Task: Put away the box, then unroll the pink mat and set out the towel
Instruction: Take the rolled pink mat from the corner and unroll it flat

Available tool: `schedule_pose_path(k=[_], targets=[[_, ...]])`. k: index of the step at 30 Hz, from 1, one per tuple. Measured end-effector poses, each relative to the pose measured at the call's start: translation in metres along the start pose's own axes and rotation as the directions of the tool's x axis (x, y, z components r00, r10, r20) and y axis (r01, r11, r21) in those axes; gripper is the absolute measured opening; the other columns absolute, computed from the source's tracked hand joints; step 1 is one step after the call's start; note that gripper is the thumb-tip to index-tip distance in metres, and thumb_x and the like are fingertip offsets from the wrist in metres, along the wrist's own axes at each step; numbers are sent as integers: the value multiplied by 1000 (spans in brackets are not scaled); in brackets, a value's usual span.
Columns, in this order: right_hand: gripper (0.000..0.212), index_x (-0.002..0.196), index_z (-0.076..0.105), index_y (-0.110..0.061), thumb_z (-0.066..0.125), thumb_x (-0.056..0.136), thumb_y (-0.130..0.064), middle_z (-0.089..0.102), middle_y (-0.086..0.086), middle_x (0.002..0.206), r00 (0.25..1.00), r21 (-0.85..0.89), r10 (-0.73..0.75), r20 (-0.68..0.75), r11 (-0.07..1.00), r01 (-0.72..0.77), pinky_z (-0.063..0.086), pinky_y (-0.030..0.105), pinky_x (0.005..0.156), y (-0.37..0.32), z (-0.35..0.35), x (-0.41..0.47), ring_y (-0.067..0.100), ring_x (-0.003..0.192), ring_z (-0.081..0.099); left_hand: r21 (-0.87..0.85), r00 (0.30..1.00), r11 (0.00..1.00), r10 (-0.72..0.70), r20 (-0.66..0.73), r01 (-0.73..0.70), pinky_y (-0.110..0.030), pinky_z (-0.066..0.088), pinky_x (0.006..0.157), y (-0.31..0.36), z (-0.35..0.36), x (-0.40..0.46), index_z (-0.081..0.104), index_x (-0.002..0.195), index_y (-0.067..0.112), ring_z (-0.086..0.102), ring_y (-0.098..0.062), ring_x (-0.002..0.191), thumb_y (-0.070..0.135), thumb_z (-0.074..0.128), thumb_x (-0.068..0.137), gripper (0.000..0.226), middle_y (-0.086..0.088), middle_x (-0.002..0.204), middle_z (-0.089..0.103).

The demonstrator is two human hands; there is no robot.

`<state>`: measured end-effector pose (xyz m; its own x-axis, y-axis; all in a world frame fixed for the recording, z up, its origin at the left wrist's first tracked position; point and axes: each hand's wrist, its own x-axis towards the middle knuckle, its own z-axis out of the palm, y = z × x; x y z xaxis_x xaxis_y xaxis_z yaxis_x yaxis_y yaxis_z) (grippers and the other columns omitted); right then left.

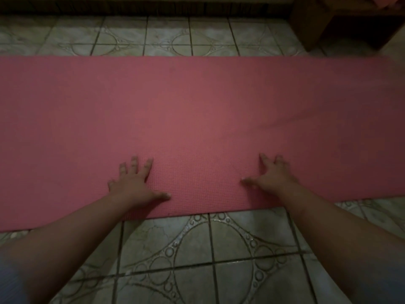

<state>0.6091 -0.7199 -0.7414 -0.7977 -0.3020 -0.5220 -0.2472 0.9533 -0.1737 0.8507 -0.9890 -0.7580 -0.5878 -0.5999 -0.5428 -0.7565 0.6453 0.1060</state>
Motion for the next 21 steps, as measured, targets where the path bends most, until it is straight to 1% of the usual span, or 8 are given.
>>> schedule_pose_path(k=[3,7,11,17,21], targets=[[115,146,5,-48,62,53,-82,-11,0,161,998,-35,-55,17,998,56,19,65,109,-16,5,-6,32,146,-6,-2,1000,1000,2,-18,-2,-66,14,109,2,1,-1,-14,141,49,-11,-32,145,98,41,33,131,3,157,-22],[118,145,-2,-50,62,52,-82,-17,-1,160,998,-81,-41,41,996,44,18,67,107,-22,11,-6,30,146,-9,-9,1000,1000,-3,-16,3,-67,14,108,3,2,1,-14,141,51,-12,-31,145,95,47,37,128,5,157,-23],[116,145,-1,-51,64,53,-81,-19,-1,159,997,-75,-47,58,996,51,16,70,106,-21,10,-1,30,146,-12,-3,1000,1000,-11,-11,11,-67,14,108,4,2,3,-16,140,51,-13,-31,145,94,47,38,127,5,156,-24],[116,144,-1,-53,63,52,-82,-20,-3,159,997,-70,-49,57,996,53,15,71,106,-20,8,6,29,146,-13,-20,1000,1000,-6,-9,6,-68,12,107,7,0,8,-14,140,51,-14,-32,144,93,49,39,127,6,157,-23],[116,144,-5,-52,60,53,-83,-19,-2,159,997,-107,-53,64,993,59,18,69,106,-21,5,4,30,146,-12,-26,1000,1000,-3,-5,3,-68,12,107,7,-1,8,-14,140,52,-14,-31,144,93,51,37,129,6,156,-24]])
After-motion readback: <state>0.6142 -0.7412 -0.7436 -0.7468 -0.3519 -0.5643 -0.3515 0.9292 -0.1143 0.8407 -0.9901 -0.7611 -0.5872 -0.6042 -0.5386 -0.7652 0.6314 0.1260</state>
